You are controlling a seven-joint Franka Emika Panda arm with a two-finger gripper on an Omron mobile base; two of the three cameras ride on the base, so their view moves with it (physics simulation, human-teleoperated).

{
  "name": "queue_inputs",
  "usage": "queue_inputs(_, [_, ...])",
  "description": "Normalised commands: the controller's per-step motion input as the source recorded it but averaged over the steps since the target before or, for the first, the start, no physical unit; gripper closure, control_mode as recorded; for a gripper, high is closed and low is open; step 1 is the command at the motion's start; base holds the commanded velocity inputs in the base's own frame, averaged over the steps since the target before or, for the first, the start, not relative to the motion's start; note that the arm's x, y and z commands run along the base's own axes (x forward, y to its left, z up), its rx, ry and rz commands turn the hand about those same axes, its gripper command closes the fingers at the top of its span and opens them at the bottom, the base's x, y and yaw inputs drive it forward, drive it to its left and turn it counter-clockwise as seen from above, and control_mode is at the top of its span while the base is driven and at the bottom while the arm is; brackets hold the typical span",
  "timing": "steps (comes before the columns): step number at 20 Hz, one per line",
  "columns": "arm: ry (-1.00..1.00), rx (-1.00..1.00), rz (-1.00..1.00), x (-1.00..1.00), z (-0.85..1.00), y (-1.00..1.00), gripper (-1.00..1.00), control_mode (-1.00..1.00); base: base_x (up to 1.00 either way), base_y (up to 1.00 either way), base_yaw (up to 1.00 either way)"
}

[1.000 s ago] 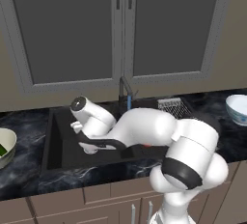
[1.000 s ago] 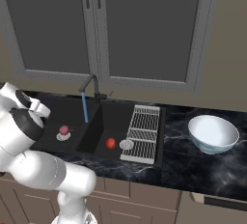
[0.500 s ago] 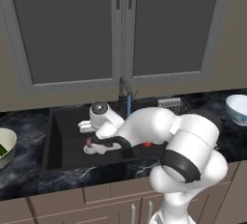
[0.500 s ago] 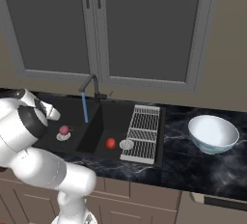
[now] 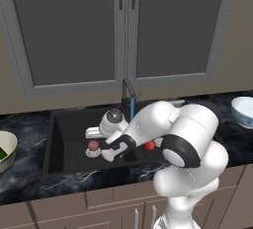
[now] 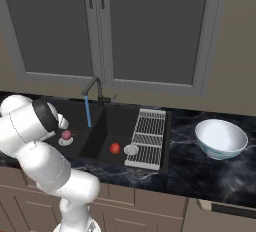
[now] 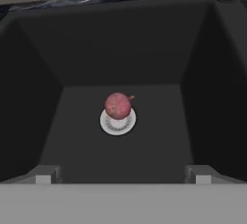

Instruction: Pick the onions from the sink and place them in one bowl. Place the cucumber in the other bowl. Then turn off the sink faucet.

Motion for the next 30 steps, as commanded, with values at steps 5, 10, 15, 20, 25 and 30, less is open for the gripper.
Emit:
queue_inputs(5, [0.02,0.02,0.01,0.24,-0.20,-0.01,-1.00,-1.00,0.00,0.00,0.00])
queue_inputs(10, [0.11,0.01,0.00,0.33,-0.22,0.01,-1.00,-1.00,0.00,0.00,0.00])
queue_inputs(15, [0.07,0.00,-0.03,0.21,-0.25,0.09,-1.00,-1.00,0.00,0.00,0.00])
queue_inputs(20, [0.05,0.00,-0.05,0.12,-0.22,0.18,-1.00,-1.00,0.00,0.00,0.00])
queue_inputs(25, [0.07,0.00,-0.06,0.21,-0.34,0.23,-1.00,-1.00,0.00,0.00,0.00])
queue_inputs(30, [0.10,0.00,-0.07,0.17,-0.42,0.18,-1.00,-1.00,0.00,0.00,0.00])
